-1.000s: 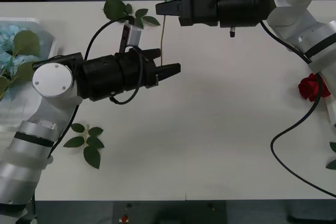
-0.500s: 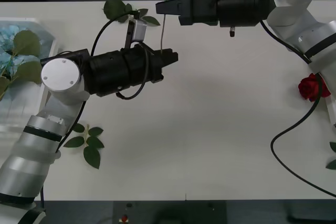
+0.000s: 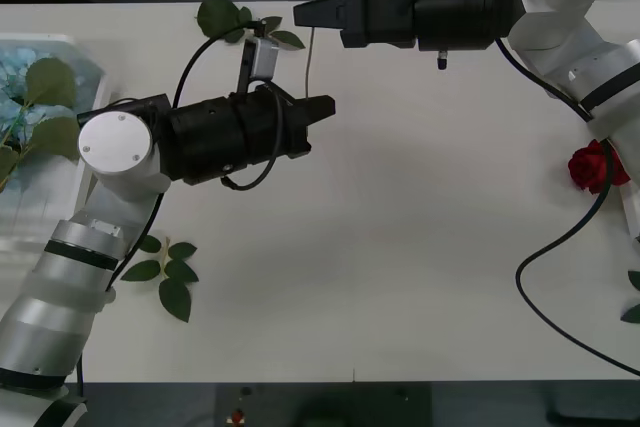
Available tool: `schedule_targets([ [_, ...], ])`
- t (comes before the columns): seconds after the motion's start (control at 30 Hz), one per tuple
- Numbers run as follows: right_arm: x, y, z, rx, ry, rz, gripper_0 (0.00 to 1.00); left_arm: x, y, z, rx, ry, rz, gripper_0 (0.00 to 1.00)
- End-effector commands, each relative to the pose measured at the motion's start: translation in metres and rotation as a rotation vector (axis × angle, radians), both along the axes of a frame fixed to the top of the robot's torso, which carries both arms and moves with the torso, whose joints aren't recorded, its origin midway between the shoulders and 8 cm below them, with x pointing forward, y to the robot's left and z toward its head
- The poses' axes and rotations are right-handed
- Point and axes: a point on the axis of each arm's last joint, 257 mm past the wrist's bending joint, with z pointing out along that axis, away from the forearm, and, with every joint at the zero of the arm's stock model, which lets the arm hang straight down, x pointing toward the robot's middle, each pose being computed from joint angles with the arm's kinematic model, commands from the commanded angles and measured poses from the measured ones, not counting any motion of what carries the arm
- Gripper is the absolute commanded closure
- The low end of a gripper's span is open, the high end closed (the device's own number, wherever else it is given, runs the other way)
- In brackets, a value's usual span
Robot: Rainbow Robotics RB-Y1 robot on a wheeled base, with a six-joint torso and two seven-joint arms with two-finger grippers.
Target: Put the red flowers into the right box and the blue flowers into the left box
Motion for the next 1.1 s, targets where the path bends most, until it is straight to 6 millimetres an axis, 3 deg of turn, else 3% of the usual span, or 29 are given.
schedule_targets([
  [0.03, 0.002, -0.010, 0.011, -0.027, -0.065, -0.007, 0.34, 0.010, 0.013, 0.023, -0.009, -0.053, 0.023, 1.00],
  [0.07, 0.003, -0.014, 0.012, -0.030, -0.071, -0.012, 0.34, 0.010, 0.016, 0.024, -0.012, -0.050, 0.025, 1.00],
  [0.13, 0.005, -0.019, 0.012, -0.039, -0.081, -0.017, 0.23, 0.012, 0.025, 0.026, -0.015, -0.042, 0.031, 1.00],
  [0.37, 0.008, -0.030, 0.014, -0.051, -0.106, -0.024, 0.16, 0.015, 0.066, 0.029, -0.017, 0.043, 0.041, 1.00],
  [0.63, -0.005, -0.063, -0.005, -0.142, -0.193, 0.028, 0.14, 0.008, 0.157, 0.041, 0.037, 0.215, 0.068, 1.00],
  [0.67, -0.005, -0.063, -0.005, -0.142, -0.193, 0.028, 0.14, 0.008, 0.157, 0.041, 0.037, 0.215, 0.068, 1.00],
  [0.7, -0.012, -0.073, -0.015, -0.189, -0.235, 0.053, 0.14, 0.006, 0.181, 0.048, 0.042, 0.252, 0.092, 1.00],
  [0.87, -0.024, -0.097, -0.034, -0.318, -0.352, 0.105, 0.14, 0.002, 0.251, 0.064, 0.047, 0.319, 0.197, 1.00],
  [1.1, -0.042, -0.131, -0.058, -0.442, -0.366, 0.166, 0.14, 0.002, 0.352, 0.056, 0.201, 0.336, 0.425, 1.00],
])
